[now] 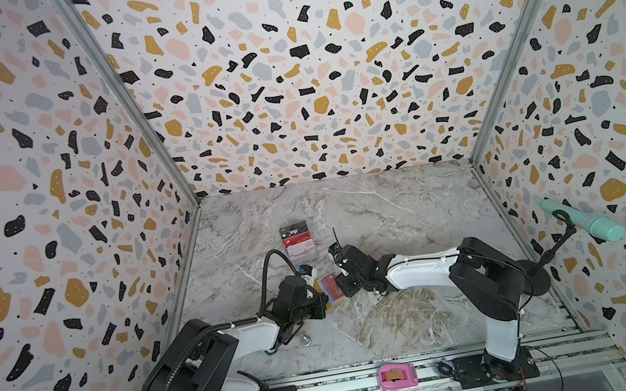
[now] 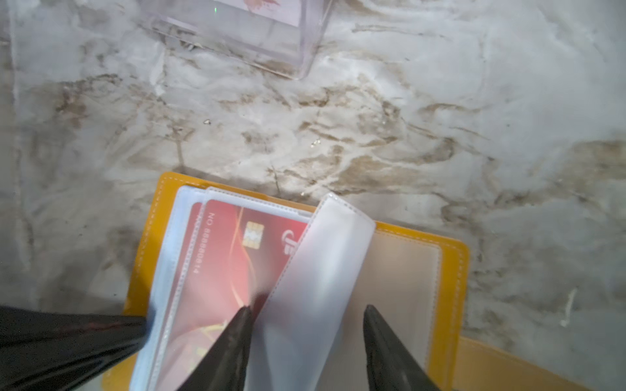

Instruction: Take the credit cards out of the card holder

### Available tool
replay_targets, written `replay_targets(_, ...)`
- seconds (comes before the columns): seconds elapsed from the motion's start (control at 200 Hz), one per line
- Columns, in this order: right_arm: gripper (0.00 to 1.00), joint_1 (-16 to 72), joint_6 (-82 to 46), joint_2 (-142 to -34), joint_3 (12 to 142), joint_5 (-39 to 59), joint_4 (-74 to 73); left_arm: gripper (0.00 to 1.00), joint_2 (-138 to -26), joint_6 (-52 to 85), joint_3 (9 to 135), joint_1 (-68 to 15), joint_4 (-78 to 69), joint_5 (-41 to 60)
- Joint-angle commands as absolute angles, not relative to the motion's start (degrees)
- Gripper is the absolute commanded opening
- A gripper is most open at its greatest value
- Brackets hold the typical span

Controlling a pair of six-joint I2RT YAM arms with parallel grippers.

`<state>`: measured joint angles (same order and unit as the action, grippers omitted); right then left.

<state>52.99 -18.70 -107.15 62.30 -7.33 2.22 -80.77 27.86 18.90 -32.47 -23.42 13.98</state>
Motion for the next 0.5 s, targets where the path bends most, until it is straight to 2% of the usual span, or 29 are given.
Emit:
replay_targets(0.0, 0.53, 52.40, -19.59, -104.09, 61.79, -9.48, 5.98, 0.00, -82.94, 27.33, 18.19, -32.70, -16.61, 12.72)
replay_targets(0.11, 0.50, 51.75, -20.09, -103.64, 61.79, -9.78, 7.14, 0.00, -82.88, 27.33, 18.28, -32.70, -16.59, 12.70)
replay_targets(0.496, 0.49, 50.27, -20.46, -99.81, 59.52, -13.47, 9.61, 0.00, -82.51, 27.51, 18.18, -32.70, -16.32, 11.95)
